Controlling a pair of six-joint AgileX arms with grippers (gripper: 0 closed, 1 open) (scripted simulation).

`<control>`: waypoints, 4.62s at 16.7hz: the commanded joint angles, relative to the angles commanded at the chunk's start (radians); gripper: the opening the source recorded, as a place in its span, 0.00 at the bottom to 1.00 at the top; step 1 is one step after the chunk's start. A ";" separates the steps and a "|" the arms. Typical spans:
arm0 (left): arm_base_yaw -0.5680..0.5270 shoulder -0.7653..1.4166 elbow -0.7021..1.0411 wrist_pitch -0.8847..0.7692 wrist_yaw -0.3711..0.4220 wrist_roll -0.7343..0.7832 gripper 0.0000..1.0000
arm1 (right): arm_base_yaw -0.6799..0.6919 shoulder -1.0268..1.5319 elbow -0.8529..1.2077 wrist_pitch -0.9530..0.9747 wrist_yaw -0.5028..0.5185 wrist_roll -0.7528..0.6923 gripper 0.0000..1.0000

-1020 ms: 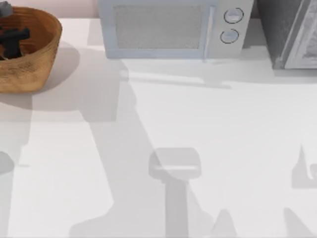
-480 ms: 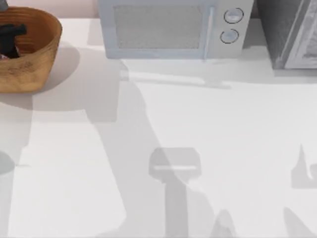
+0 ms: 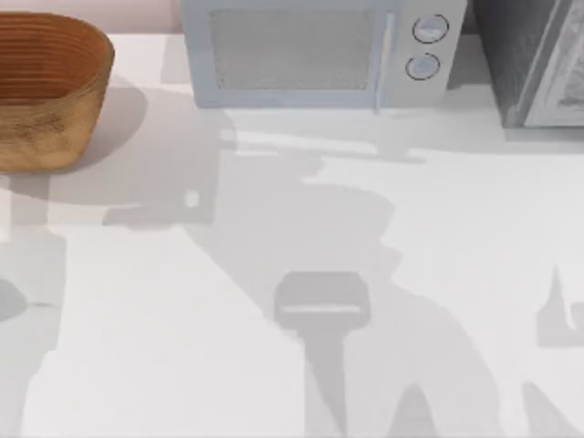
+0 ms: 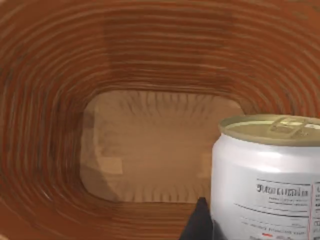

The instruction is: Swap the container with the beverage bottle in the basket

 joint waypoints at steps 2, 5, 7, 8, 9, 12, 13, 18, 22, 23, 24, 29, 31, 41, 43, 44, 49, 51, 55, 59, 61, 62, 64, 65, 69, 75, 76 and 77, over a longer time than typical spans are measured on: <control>-0.014 -0.226 -0.197 0.106 -0.027 -0.008 0.00 | 0.000 0.000 0.000 0.000 0.000 0.000 1.00; -0.040 -0.580 -0.510 0.265 -0.064 -0.016 0.00 | 0.000 0.000 0.000 0.000 0.000 0.000 1.00; -0.060 -0.814 -0.720 0.367 -0.087 -0.020 0.00 | 0.000 0.000 0.000 0.000 0.000 0.000 1.00; -0.070 -0.927 -0.824 0.417 -0.098 -0.022 0.00 | 0.000 0.000 0.000 0.000 0.000 0.000 1.00; -0.080 -1.038 -0.924 0.464 -0.108 -0.025 0.00 | 0.000 0.000 0.000 0.000 0.000 0.000 1.00; -0.108 -1.338 -1.204 0.594 -0.136 -0.034 0.00 | 0.000 0.000 0.000 0.000 0.000 0.000 1.00; -0.116 -1.426 -1.288 0.632 -0.145 -0.038 0.00 | 0.000 0.000 0.000 0.000 0.000 0.000 1.00; -0.143 -1.736 -1.592 0.768 -0.178 -0.058 0.00 | 0.000 0.000 0.000 0.000 0.000 0.000 1.00; -0.148 -1.802 -1.657 0.797 -0.187 -0.064 0.00 | 0.000 0.000 0.000 0.000 0.000 0.000 1.00; -0.148 -1.802 -1.657 0.797 -0.187 -0.064 0.00 | 0.000 0.000 0.000 0.000 0.000 0.000 1.00; -0.148 -1.802 -1.657 0.797 -0.187 -0.064 0.00 | 0.000 0.000 0.000 0.000 0.000 0.000 1.00; -0.149 -1.780 -1.648 0.809 -0.179 -0.064 0.00 | 0.000 0.000 0.000 0.000 0.000 0.000 1.00; -0.156 -1.726 -1.618 0.849 -0.157 -0.068 0.00 | 0.000 0.000 0.000 0.000 0.000 0.000 1.00; -0.229 -1.229 -1.341 1.192 0.070 -0.084 0.00 | 0.000 0.000 0.000 0.000 0.000 0.000 1.00; -0.243 -1.131 -1.286 1.256 0.117 -0.085 0.00 | 0.000 0.000 0.000 0.000 0.000 0.000 1.00; -0.251 -1.082 -1.259 1.287 0.141 -0.085 0.00 | 0.000 0.000 0.000 0.000 0.000 0.000 1.00; -0.287 -0.843 -1.128 1.438 0.260 -0.082 0.00 | 0.000 0.000 0.000 0.000 0.000 0.000 1.00; -0.301 -0.751 -1.077 1.494 0.306 -0.079 0.00 | 0.000 0.000 0.000 0.000 0.000 0.000 1.00; -0.327 -0.573 -0.979 1.602 0.397 -0.073 0.00 | 0.000 0.000 0.000 0.000 0.000 0.000 1.00; -0.353 -0.402 -0.888 1.702 0.482 -0.066 0.00 | 0.000 0.000 0.000 0.000 0.000 0.000 1.00; -0.365 -0.318 -0.844 1.749 0.523 -0.062 0.00 | 0.000 0.000 0.000 0.000 0.000 0.000 1.00; -0.371 -0.277 -0.824 1.771 0.542 -0.061 0.00 | 0.000 0.000 0.000 0.000 0.000 0.000 1.00; -0.382 -0.195 -0.783 1.813 0.580 -0.058 0.00 | 0.000 0.000 0.000 0.000 0.000 0.000 1.00; -0.387 -0.154 -0.764 1.834 0.599 -0.057 0.00 | 0.000 0.000 0.000 0.000 0.000 0.000 1.00; -0.409 0.012 -0.695 1.905 0.669 -0.056 0.00 | 0.000 0.000 0.000 0.000 0.000 0.000 1.00; -0.452 0.257 -0.600 1.997 0.782 -0.049 0.00 | 0.000 0.000 0.000 0.000 0.000 0.000 1.00; -0.460 0.296 -0.584 2.011 0.801 -0.048 0.00 | 0.000 0.000 0.000 0.000 0.000 0.000 1.00; -0.468 0.335 -0.569 2.025 0.819 -0.047 0.00 | 0.000 0.000 0.000 0.000 0.000 0.000 1.00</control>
